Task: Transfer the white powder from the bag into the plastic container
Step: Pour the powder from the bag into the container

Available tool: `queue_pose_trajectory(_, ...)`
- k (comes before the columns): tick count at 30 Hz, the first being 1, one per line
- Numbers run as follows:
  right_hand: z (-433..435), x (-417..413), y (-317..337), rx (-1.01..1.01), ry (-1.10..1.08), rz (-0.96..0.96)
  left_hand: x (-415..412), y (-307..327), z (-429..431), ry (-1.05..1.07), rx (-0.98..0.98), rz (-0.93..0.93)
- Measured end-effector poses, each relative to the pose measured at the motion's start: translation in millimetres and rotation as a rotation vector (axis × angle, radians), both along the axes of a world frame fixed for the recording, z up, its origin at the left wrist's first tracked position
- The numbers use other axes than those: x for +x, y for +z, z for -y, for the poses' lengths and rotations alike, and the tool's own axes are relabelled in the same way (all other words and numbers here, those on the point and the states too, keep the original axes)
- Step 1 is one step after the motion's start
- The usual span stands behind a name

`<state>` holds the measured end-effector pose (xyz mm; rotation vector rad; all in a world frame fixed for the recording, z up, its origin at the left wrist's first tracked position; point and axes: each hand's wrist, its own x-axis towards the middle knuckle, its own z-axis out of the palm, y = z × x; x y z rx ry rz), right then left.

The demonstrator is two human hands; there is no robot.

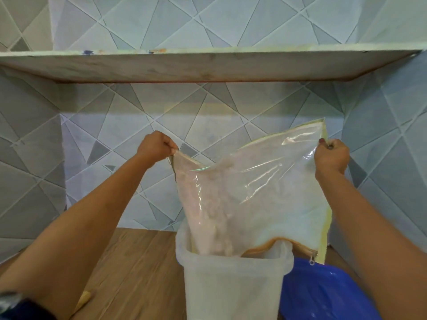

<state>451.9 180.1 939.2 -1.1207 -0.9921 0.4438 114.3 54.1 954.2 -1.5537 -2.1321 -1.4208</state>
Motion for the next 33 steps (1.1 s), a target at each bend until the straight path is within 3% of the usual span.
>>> queue_pose_trajectory(17, 4.4, 27.0, -5.0, -0.049, -0.098, -0.016, 24.3, 22.8, 5.8, -0.020, 0.256, 0.183)
queue_pose_trajectory(22, 20.8, 2.7, -2.1, 0.097, -0.241, 0.249, 28.7, 24.4, 6.8, -0.027, 0.233, 0.168)
queue_pose_trajectory(27, 34.4, -49.2, 4.7, 0.453, -0.076, 0.740, 33.2, 25.7, 9.6, -0.039, 0.223, 0.155)
queue_pose_trajectory(29, 36.9, -69.0, 10.2, 0.493, 0.029, 0.901, 33.1, 27.1, 10.5, -0.048, 0.221, 0.148)
queue_pose_trajectory(33, 43.1, -89.6, 17.9, 0.455, 0.073, 0.901, 29.9, 29.1, 13.7, -0.089, 0.185, 0.114)
